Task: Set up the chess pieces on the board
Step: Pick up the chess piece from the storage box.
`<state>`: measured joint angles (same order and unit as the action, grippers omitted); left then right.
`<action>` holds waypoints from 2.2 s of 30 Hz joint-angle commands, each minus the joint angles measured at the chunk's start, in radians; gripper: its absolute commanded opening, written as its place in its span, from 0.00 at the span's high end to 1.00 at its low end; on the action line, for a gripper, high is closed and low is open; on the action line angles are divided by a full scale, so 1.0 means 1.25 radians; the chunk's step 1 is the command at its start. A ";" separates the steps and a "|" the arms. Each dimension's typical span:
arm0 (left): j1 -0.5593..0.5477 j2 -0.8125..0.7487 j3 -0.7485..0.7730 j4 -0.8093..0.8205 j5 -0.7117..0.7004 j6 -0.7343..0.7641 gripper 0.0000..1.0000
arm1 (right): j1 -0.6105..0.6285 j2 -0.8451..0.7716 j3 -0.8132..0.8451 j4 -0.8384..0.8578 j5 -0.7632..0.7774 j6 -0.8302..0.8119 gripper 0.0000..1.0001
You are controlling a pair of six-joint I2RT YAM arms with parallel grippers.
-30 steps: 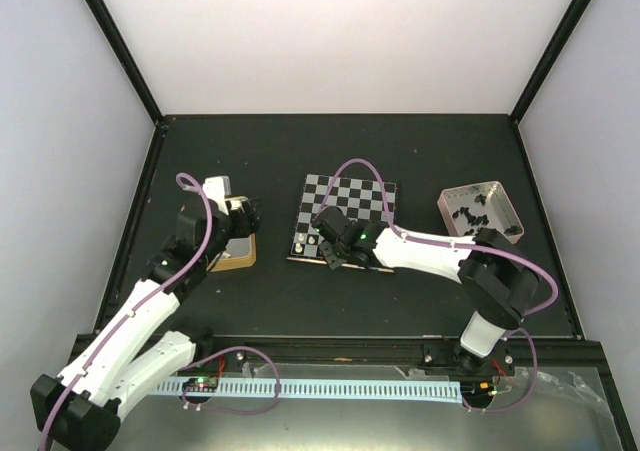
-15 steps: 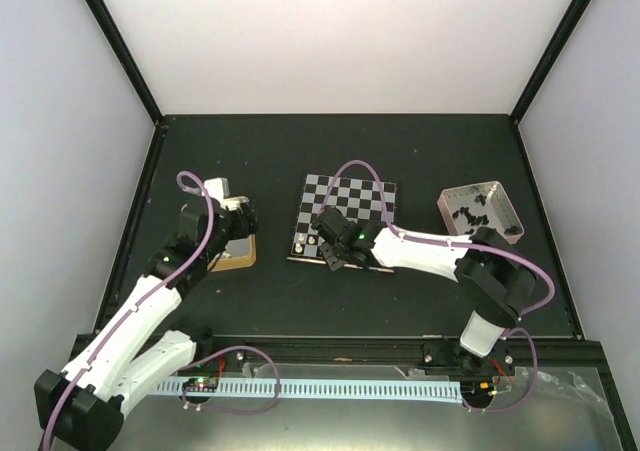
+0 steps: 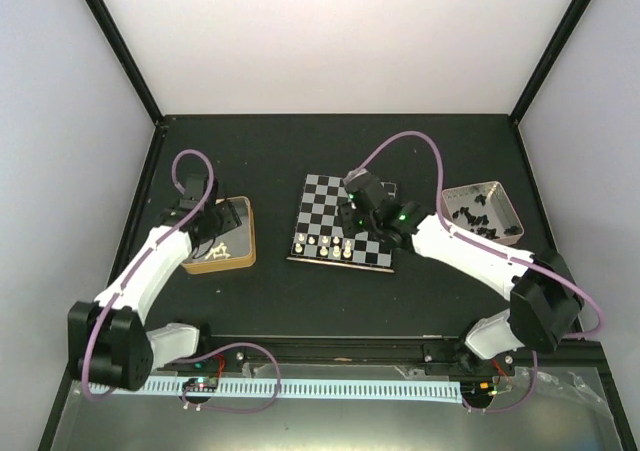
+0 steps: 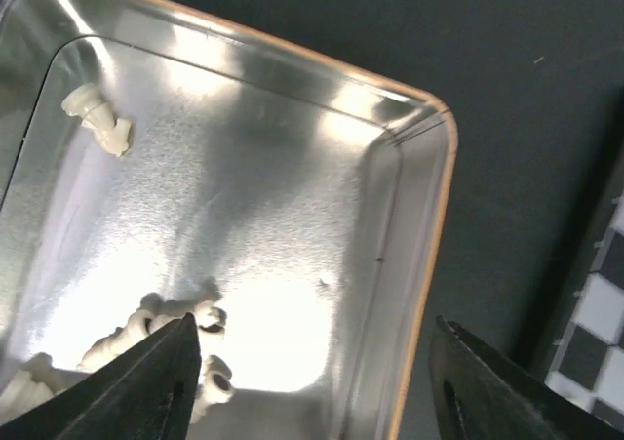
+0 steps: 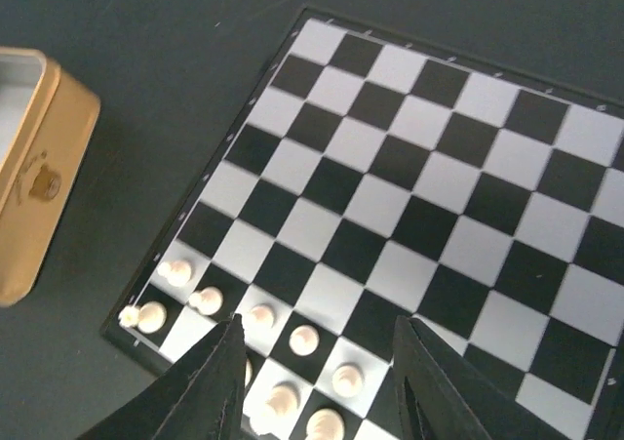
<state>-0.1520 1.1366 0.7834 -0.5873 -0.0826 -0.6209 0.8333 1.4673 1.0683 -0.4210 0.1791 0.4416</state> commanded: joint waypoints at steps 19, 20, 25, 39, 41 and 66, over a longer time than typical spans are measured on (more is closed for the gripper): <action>0.187 0.458 0.236 -0.040 -0.138 -0.051 0.47 | -0.140 0.018 -0.011 0.052 -0.048 0.003 0.61; 0.189 0.475 0.243 -0.029 -0.119 -0.047 0.49 | -0.141 0.020 -0.010 0.052 -0.048 0.002 0.61; 0.190 0.516 0.254 -0.010 -0.118 -0.060 0.57 | -0.148 0.027 -0.004 0.048 -0.052 -0.003 0.62; 0.199 0.527 0.258 -0.021 -0.160 -0.096 0.63 | -0.148 0.031 0.000 0.045 -0.068 0.005 0.64; 0.201 0.524 0.257 -0.016 -0.158 -0.100 0.69 | -0.149 0.030 -0.003 0.045 -0.071 0.004 0.64; 0.134 0.056 0.026 0.089 0.315 -0.240 0.91 | -0.144 0.020 -0.060 0.300 -0.399 0.119 0.57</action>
<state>0.0563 1.3270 0.8360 -0.5579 0.0727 -0.7898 0.6537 1.4921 1.0061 -0.2367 -0.1474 0.5060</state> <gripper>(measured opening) 0.154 0.410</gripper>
